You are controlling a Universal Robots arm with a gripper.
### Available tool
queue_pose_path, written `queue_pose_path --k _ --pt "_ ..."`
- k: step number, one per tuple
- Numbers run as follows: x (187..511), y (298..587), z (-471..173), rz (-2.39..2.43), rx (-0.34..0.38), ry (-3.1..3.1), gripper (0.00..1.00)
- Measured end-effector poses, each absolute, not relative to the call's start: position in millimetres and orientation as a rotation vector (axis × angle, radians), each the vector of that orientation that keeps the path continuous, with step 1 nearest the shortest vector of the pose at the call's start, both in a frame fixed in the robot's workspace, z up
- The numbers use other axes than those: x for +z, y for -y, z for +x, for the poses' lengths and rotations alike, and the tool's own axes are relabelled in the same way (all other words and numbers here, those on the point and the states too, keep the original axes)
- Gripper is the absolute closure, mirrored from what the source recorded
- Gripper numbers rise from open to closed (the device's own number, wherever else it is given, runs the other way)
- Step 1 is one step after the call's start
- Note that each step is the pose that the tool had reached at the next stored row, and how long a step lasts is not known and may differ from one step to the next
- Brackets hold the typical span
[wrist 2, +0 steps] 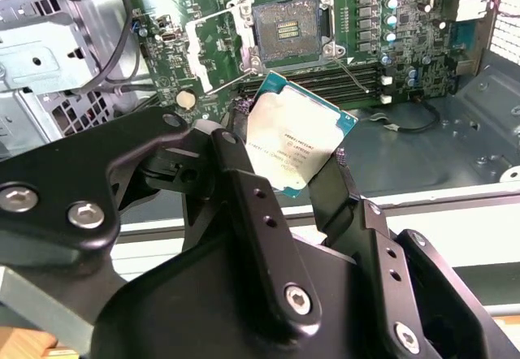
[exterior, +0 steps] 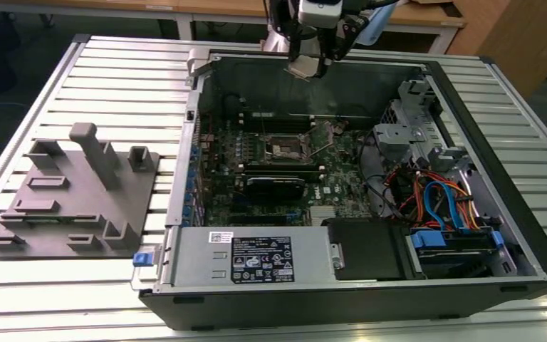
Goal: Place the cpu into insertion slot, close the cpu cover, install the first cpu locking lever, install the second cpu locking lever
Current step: 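Place the cpu into insertion slot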
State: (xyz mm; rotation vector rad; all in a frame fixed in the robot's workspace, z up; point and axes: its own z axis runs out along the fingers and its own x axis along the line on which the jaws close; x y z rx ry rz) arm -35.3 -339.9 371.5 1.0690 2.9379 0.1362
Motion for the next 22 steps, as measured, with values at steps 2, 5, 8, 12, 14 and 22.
queue_pose_path --k 2,5,8,12,14,22 --pt "371.6 339.9 -35.3 1.071 0.136 -2.937 0.46" --pt "371.6 339.9 -35.3 1.073 0.136 -2.936 0.46" --pt "371.6 339.9 -35.3 1.074 0.136 -2.936 0.46" --pt "371.6 339.9 -35.3 1.075 0.136 -2.935 0.46" --pt "371.6 339.9 -35.3 1.078 0.136 -2.934 0.46" --pt "371.5 339.9 -35.3 1.117 0.136 -2.918 0.46"
